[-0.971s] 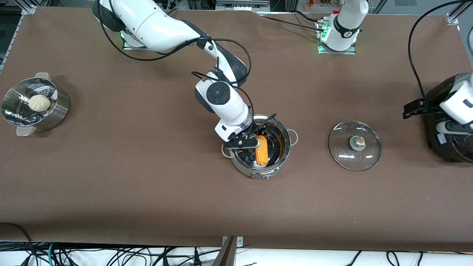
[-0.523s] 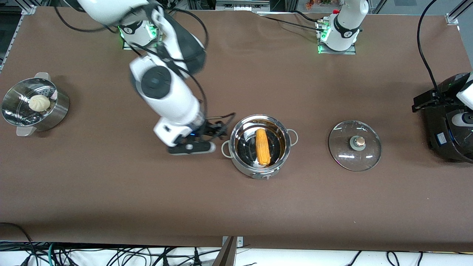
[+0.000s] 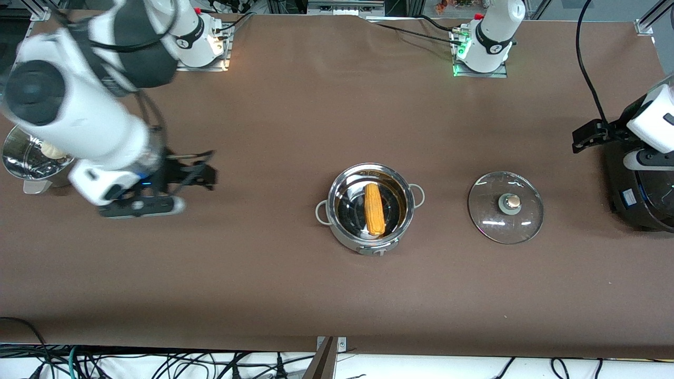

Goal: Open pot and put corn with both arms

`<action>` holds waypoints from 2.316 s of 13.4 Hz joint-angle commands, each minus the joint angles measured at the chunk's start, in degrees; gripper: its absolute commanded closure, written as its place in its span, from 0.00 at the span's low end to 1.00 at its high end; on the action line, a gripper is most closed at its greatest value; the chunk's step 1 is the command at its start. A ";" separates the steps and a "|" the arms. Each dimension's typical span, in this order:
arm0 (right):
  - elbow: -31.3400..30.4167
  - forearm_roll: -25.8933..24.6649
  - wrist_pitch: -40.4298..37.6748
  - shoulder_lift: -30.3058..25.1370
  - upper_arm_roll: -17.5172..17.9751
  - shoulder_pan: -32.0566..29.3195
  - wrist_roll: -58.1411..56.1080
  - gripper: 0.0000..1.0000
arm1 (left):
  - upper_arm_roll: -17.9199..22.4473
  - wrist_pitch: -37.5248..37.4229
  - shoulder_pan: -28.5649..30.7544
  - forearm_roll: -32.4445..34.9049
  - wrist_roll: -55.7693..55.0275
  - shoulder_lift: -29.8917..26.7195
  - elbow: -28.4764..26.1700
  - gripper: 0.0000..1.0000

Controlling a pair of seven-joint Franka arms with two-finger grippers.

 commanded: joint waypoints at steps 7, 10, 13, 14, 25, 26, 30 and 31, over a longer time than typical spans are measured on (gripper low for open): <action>-2.70 4.25 -4.28 -6.58 -13.62 -3.35 -3.80 0.00 | 4.75 -0.43 -3.01 -3.18 -2.96 -4.75 -3.13 0.00; -18.27 4.33 -5.71 -18.93 -14.16 -7.02 -4.32 0.00 | 5.02 -0.08 -1.52 -3.35 -3.13 -4.06 -1.73 0.00; -28.18 3.73 -0.78 -23.99 -13.90 -7.57 -5.90 0.00 | 4.75 -0.17 -1.52 -3.00 -3.05 -3.35 -1.02 0.00; -28.28 3.72 -0.51 -23.99 -13.90 -7.83 -7.38 0.00 | 4.75 -0.08 -1.43 -3.09 -2.79 -3.26 -0.93 0.00; -25.38 1.70 -0.25 -20.57 -11.35 -9.06 -12.41 0.00 | 4.40 -0.08 -2.13 -3.26 -3.23 -3.17 -1.02 0.00; -25.38 1.70 -0.16 -20.31 -11.35 -9.06 -12.58 0.00 | 4.40 -0.08 -2.22 -3.26 -3.23 -3.17 -1.02 0.00; -25.29 1.70 -0.07 -20.22 -11.35 -8.97 -12.58 0.00 | 4.40 -0.08 -2.30 -3.35 -3.23 -3.17 -1.02 0.00; -25.29 1.70 -0.07 -20.22 -11.35 -8.97 -12.58 0.00 | 4.40 -0.08 -2.30 -3.35 -3.23 -3.17 -1.02 0.00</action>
